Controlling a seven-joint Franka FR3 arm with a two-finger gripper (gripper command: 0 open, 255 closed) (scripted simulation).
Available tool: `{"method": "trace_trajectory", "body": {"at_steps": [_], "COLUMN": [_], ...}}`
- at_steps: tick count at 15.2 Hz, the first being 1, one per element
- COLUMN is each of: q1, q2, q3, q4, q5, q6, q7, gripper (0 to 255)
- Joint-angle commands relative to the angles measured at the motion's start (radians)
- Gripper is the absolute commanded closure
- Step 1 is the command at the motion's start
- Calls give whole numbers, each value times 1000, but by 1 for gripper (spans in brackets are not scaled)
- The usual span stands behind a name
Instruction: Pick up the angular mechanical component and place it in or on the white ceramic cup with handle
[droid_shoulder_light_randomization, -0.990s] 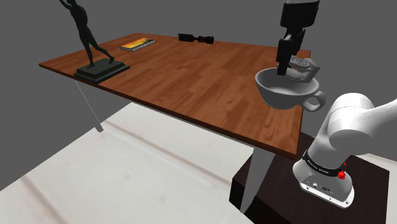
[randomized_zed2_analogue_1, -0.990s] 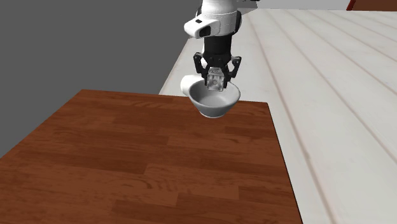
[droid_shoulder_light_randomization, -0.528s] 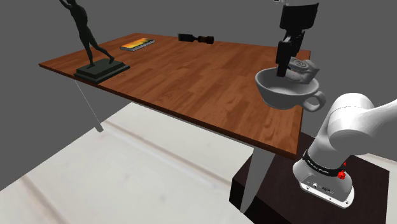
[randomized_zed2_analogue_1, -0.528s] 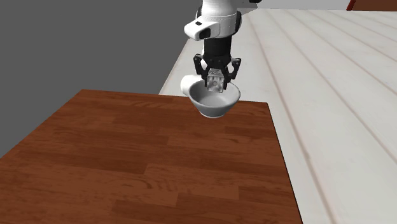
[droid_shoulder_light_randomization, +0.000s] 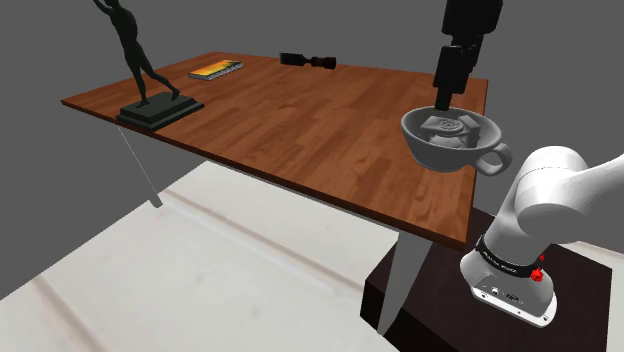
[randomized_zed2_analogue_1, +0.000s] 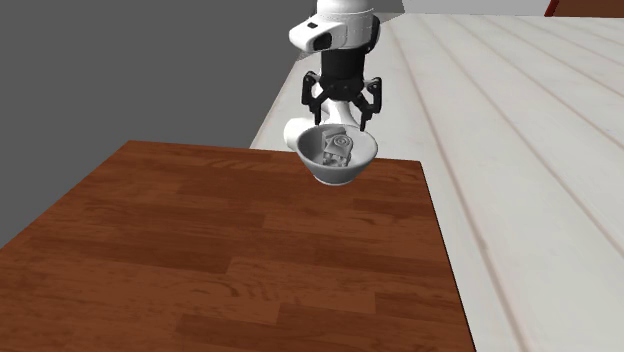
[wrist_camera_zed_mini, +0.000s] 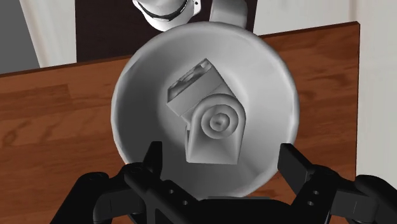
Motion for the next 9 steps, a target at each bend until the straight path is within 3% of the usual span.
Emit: {"method": "trace_trajectory", "body": {"at_steps": [1,2,9], "q1": [-3,-4,-4], "q2": [39,56,56], "q3": [-5,-7,-7], "q4": [85,124,124], "q5": [-6,-8,-8], "q6": [-47,-68,-68], "q7": [2,3,3], "gripper": [0,0,0]}}
